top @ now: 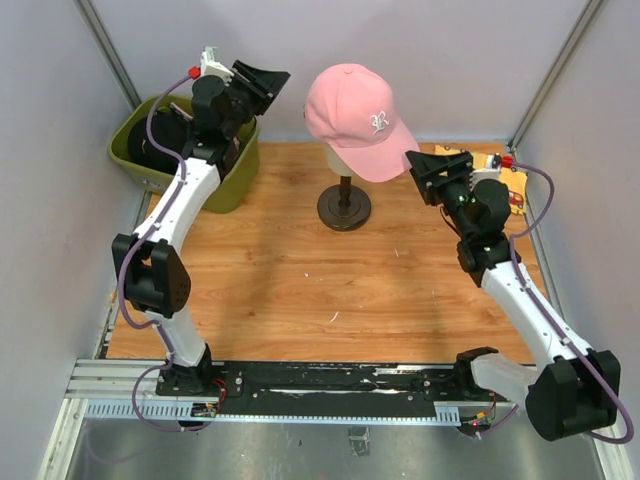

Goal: Stack the hats
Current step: Place the hat on the hat stand, then pick up the hat from the bin.

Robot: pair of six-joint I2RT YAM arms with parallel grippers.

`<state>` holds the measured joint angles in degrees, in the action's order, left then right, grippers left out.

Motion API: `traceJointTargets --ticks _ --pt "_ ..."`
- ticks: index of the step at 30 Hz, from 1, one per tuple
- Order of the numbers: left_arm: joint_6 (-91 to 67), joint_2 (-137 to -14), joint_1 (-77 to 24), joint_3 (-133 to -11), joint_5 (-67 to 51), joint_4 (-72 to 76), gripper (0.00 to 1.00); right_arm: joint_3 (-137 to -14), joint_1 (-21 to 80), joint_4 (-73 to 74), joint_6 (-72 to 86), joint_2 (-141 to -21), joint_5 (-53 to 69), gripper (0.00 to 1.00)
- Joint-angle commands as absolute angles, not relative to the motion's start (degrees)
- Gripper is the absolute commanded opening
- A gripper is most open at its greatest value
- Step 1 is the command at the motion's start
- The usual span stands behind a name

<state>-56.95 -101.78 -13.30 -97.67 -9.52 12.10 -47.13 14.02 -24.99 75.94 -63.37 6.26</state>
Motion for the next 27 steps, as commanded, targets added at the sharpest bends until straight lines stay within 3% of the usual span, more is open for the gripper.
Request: traceJointTargets --ticks 1,8,14,21,27 --pt "-53.2 -96.9 -12.2 -99.4 -4.5 8.4 0.42 -49.9 12.4 -17.7 68.3 -58.2 5.7 0.62" --pt "-49.2 -91.5 -9.0 -98.0 13.4 -9.6 0.44 -58.4 8.7 4.6 54.5 -53.7 1.0 0.62" --pt "-44.9 -92.8 -6.3 -101.8 21.8 -23.9 0.47 -70.4 8.2 25.9 41.2 -60.3 -5.1 0.67" --pt "-43.2 -95.2 -3.4 -100.5 22.4 -29.2 0.47 -66.1 8.1 22.9 32.5 -59.0 -13.7 0.87" --pt "-43.1 -98.1 -1.8 -98.7 21.2 -30.1 0.47 -64.9 8.1 21.9 28.0 -59.9 -14.4 0.86"
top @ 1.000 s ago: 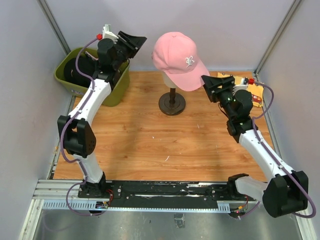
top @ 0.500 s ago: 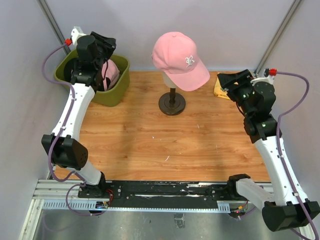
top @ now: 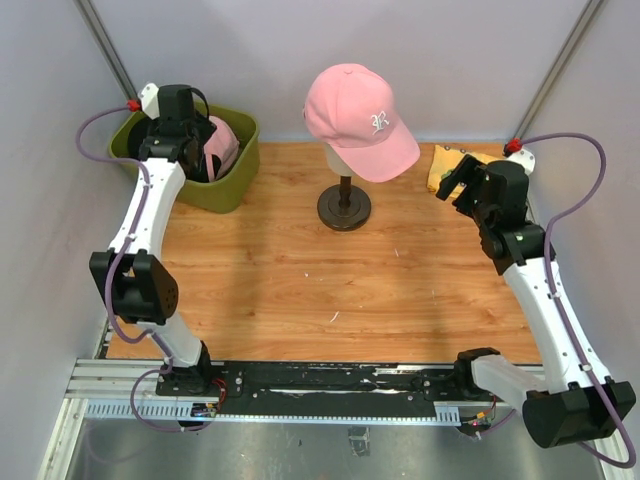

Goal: Stack the hats
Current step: Pick up the hat from the bin.

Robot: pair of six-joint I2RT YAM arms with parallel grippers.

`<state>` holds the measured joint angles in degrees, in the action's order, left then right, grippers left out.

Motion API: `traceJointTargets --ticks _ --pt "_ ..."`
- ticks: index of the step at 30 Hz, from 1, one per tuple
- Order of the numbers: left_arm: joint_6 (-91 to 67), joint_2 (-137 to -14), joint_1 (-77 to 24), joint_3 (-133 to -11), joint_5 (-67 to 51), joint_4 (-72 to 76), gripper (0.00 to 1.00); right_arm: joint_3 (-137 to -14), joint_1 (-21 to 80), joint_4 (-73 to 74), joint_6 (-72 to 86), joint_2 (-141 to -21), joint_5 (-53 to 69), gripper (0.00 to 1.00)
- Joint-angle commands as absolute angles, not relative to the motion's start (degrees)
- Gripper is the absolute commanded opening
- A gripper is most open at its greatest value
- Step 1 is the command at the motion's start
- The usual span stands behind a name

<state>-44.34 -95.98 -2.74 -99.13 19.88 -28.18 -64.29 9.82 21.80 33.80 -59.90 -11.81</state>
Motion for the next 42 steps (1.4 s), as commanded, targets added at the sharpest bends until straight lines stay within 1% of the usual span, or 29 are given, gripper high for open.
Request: traceJointTargets --ticks 1,12,22,35,42 --pt "-43.1 -98.9 -1.7 -98.7 20.8 -30.0 0.47 -65.4 8.1 22.5 27.8 -60.9 -13.5 0.86" --pt "-44.0 -106.8 -0.4 -100.1 16.8 -27.5 0.47 -63.7 8.2 21.8 29.1 -61.1 -9.1 0.85" --pt "-43.1 -112.8 0.0 -103.3 19.2 -25.6 0.48 -63.3 8.6 21.8 28.9 -60.8 -7.5 0.85" --pt "-41.9 -114.2 0.3 -102.1 21.3 -24.1 0.51 -63.4 9.9 19.8 29.2 -63.0 -7.0 0.85" --pt "-45.6 -110.5 0.3 -94.2 17.5 -12.5 0.51 -63.0 10.4 19.0 29.3 -63.9 -7.0 0.85"
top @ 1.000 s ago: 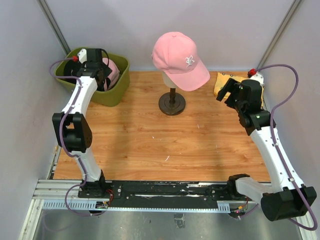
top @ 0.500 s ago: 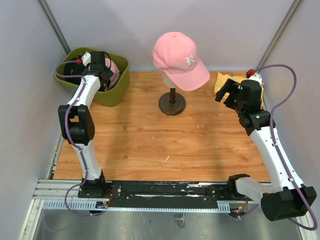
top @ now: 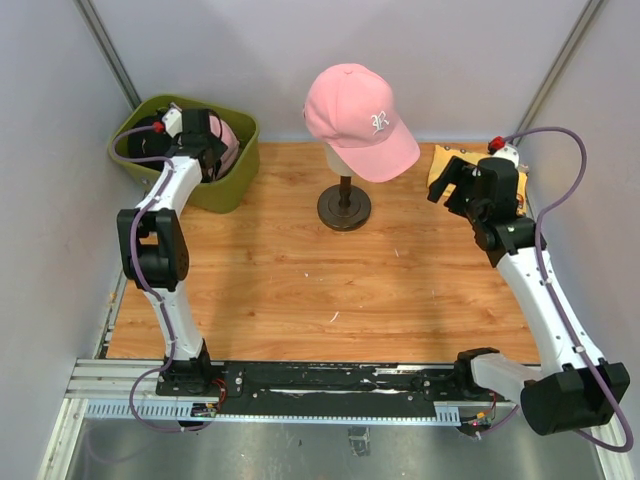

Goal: Stack the hats
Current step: Pick up the hat from the bin.

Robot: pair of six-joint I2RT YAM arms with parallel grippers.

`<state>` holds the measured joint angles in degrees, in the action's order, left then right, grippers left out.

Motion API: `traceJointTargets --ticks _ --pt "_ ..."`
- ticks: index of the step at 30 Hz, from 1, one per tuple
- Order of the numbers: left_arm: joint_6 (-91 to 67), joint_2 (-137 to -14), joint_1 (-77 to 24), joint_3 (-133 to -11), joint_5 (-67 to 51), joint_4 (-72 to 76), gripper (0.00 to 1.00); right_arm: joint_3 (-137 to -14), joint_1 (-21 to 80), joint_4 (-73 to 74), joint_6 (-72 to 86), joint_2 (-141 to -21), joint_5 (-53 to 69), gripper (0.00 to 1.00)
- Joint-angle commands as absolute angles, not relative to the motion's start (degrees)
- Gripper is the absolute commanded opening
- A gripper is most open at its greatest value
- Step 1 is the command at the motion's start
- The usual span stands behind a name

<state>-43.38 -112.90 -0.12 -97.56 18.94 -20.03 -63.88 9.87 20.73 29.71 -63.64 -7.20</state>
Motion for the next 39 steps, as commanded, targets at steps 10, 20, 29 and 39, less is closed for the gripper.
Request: traceJointTargets --ticks 10,20,29,39 --pt "-46.9 -112.7 -0.6 -96.8 16.3 -12.4 0.51 -62.6 10.5 17.9 29.2 -64.7 -7.1 0.85" --pt "-45.1 -115.6 -2.0 -99.7 17.9 -15.0 0.51 -62.7 10.5 17.1 29.0 -66.1 -7.2 0.85" --pt "-44.6 -116.3 -4.4 -97.5 22.9 -18.1 0.43 -62.7 10.5 16.0 28.8 -67.4 -7.2 0.85" --pt "-42.2 -116.0 -4.4 -97.7 27.0 -18.5 0.08 -63.7 10.5 15.5 28.4 -68.8 -6.8 0.85"
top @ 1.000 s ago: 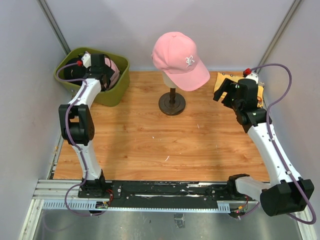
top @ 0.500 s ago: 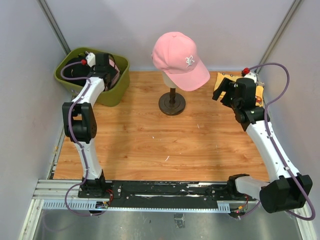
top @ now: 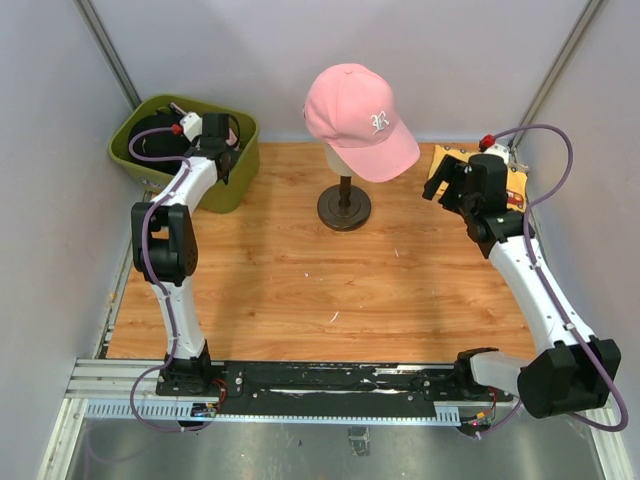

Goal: Stack the hats
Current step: Pick up the hat from the bin.

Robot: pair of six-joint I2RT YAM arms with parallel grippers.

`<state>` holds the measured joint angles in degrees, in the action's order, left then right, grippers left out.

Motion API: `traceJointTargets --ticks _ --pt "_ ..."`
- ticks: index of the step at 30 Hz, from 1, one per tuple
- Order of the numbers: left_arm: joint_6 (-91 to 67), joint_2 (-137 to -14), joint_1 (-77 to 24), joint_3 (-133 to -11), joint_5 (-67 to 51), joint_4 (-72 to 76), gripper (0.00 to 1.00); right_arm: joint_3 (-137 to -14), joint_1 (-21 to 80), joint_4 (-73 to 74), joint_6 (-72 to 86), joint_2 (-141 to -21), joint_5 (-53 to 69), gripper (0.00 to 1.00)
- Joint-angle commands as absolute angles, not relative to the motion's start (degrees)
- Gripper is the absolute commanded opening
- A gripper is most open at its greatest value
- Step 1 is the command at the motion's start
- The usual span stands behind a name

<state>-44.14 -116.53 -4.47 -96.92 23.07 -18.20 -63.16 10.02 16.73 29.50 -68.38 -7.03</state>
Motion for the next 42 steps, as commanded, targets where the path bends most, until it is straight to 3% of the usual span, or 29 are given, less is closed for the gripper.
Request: traceJointTargets --ticks 1,8,9,12,14,42 --pt "-41.9 -115.9 -4.5 -97.8 27.5 -18.6 0.03 -63.8 10.5 15.5 28.3 -68.9 -6.7 0.85" --pt "-40.8 -112.0 -4.5 -94.6 29.7 -15.4 0.0 -64.6 10.5 15.2 27.8 -69.4 -6.3 0.85" --pt "-40.7 -111.3 -4.5 -94.4 30.0 -15.0 0.04 -64.7 10.5 15.2 27.7 -69.5 -6.1 0.85" --pt "-39.9 -108.3 -4.5 -92.5 30.3 -12.5 0.31 -64.7 10.5 15.2 27.5 -69.6 -5.9 0.85" --pt "-39.7 -106.9 -4.5 -90.6 30.5 -10.3 0.39 -64.8 10.5 15.2 27.5 -69.9 -5.6 0.84" --pt "-41.8 -113.6 -5.0 -93.9 28.1 -11.7 0.4 -65.7 10.5 13.5 27.0 -73.1 -4.9 0.85"
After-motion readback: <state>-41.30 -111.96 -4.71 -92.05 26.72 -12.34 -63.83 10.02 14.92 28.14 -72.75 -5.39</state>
